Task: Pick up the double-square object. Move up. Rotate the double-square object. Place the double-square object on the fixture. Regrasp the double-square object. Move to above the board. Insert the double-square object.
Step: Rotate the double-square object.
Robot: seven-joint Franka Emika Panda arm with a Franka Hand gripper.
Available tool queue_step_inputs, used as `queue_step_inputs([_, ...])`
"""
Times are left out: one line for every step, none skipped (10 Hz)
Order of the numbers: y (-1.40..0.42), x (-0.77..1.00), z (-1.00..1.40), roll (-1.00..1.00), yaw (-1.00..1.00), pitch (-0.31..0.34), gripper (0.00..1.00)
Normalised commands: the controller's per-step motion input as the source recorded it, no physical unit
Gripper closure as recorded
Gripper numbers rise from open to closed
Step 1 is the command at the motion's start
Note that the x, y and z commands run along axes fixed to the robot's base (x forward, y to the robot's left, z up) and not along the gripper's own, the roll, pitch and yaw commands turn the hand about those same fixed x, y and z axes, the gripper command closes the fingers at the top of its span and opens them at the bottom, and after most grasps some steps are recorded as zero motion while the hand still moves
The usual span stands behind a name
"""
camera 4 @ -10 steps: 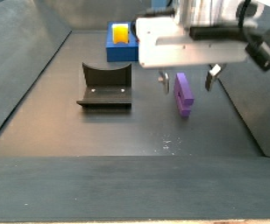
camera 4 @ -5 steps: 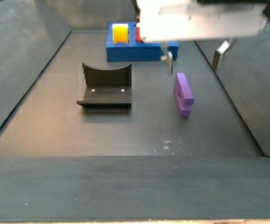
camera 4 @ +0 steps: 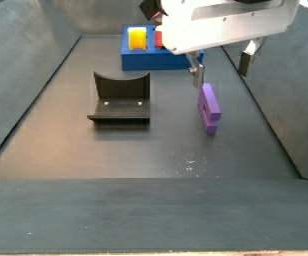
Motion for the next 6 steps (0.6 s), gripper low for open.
queue_step_inputs([0.01, 0.04, -0.05, 0.00, 1.00, -0.004, 0.00])
queue_step_inputs([0.01, 0.04, -0.05, 0.00, 1.00, -0.005, 0.00])
queue_step_inputs([0.01, 0.04, -0.04, 0.00, 1.00, -0.005, 0.00])
queue_step_inputs([0.01, 0.05, -0.04, 0.00, 1.00, -0.005, 0.00])
queue_step_inputs([0.01, 0.05, -0.04, 0.00, 1.00, -0.005, 0.00])
queue_step_inputs([0.01, 0.05, -0.04, 0.00, 1.00, -0.005, 0.00])
